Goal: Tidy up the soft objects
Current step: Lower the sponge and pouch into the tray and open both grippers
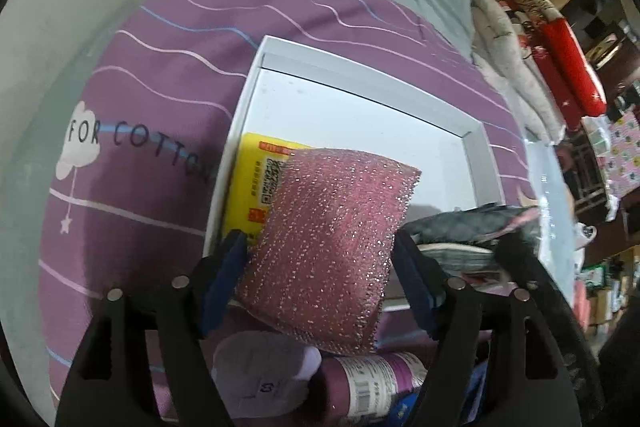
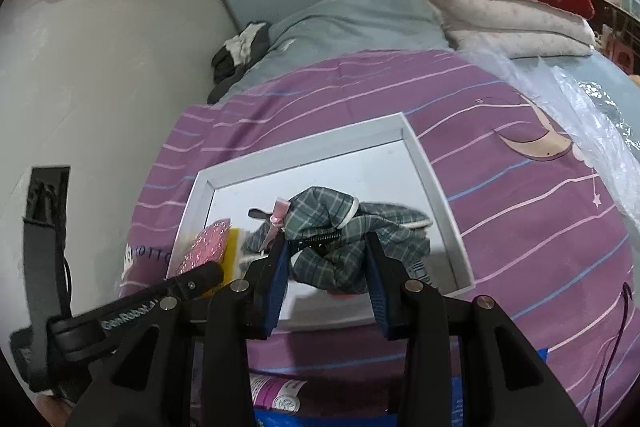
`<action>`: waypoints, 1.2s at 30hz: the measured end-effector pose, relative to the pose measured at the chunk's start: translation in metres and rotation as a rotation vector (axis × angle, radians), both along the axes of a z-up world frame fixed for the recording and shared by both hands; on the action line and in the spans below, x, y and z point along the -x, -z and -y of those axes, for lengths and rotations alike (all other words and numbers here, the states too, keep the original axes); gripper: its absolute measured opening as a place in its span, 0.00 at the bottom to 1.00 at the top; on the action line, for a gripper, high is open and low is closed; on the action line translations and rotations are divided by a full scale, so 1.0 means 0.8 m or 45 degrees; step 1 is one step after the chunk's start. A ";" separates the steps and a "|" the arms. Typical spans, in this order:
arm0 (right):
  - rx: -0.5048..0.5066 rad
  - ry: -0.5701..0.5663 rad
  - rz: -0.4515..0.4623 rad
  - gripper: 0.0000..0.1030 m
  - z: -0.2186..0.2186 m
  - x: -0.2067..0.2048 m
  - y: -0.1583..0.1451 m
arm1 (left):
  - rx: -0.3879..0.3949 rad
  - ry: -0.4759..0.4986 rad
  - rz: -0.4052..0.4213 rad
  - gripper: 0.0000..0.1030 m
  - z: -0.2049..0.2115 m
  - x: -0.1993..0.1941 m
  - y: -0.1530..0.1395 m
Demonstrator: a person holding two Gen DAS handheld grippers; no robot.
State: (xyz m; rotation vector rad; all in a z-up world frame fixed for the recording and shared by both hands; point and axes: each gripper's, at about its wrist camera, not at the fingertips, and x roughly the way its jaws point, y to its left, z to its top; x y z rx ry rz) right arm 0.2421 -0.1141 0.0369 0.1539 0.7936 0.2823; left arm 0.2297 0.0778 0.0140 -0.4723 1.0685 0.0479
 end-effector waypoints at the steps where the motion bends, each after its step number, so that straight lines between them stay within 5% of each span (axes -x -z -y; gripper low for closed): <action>1: 0.019 0.000 -0.001 0.35 -0.003 0.000 0.001 | 0.014 0.005 0.002 0.74 -0.001 0.001 -0.001; 6: 0.055 -0.007 -0.028 0.35 -0.009 -0.001 0.006 | 0.030 0.004 0.006 0.76 -0.006 0.005 -0.002; 15: 0.124 -0.006 -0.085 0.35 -0.012 0.002 -0.002 | -0.242 -0.173 -0.071 0.54 0.010 -0.007 0.010; 19: 0.148 -0.037 -0.205 0.34 -0.019 -0.014 -0.004 | -0.335 -0.250 -0.078 0.56 0.020 -0.012 0.016; 26: 0.271 -0.047 -0.341 0.35 -0.049 -0.069 0.022 | -0.302 -0.248 -0.041 0.66 0.017 -0.016 0.020; 30: 0.168 -0.006 -0.336 0.41 -0.048 -0.091 0.031 | -0.237 -0.222 -0.013 0.71 0.012 -0.016 0.019; 32: 0.040 0.039 -0.357 0.66 -0.039 -0.097 0.039 | -0.195 -0.221 0.004 0.72 0.008 -0.014 0.017; 36: -0.229 0.107 -0.256 0.72 -0.013 -0.079 0.025 | -0.109 -0.183 0.021 0.72 -0.001 -0.008 0.013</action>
